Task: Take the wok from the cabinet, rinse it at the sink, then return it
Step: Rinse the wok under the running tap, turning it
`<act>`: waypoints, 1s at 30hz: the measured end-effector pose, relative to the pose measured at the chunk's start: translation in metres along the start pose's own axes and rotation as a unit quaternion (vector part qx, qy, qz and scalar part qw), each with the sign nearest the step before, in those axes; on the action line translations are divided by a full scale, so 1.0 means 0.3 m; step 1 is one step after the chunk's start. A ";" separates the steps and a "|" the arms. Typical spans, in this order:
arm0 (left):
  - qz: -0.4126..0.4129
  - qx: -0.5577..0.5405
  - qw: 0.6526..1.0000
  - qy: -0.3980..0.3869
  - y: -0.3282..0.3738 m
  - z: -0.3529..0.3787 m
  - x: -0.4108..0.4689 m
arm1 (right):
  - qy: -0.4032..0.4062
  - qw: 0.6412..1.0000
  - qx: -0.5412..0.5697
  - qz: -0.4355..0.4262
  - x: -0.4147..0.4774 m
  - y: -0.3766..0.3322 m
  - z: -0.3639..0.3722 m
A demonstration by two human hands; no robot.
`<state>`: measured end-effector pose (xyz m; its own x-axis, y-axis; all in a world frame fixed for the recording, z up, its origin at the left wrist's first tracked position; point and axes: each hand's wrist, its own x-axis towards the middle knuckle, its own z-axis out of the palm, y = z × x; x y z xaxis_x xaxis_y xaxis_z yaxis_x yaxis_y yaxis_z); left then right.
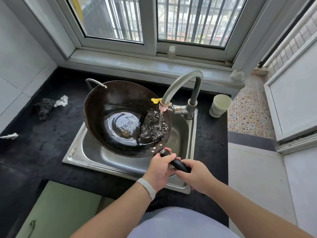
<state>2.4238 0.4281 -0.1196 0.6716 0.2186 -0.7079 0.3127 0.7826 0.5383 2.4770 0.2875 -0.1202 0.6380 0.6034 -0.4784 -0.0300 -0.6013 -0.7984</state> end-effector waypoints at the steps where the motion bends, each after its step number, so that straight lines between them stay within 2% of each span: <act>1: 0.001 0.004 1.000 0.003 -0.001 -0.002 -0.001 | 0.000 1.000 0.004 0.003 0.000 0.002 0.004; 12: 0.014 0.026 0.999 0.028 -0.022 -0.013 -0.028 | -0.043 0.999 0.029 0.018 -0.014 -0.005 0.005; 22: 0.015 0.043 0.998 0.046 -0.056 -0.026 -0.059 | -0.093 0.989 0.099 0.060 -0.049 -0.001 0.002; 30: 0.017 0.035 0.998 0.044 -0.059 -0.035 -0.084 | -0.094 0.991 0.081 0.054 -0.066 -0.006 0.009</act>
<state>2.3942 0.4148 -0.1162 0.6214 0.2968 -0.7251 0.3398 0.7318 0.5908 2.4624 0.2781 -0.1101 0.4708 0.6362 -0.6112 -0.2221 -0.5850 -0.7800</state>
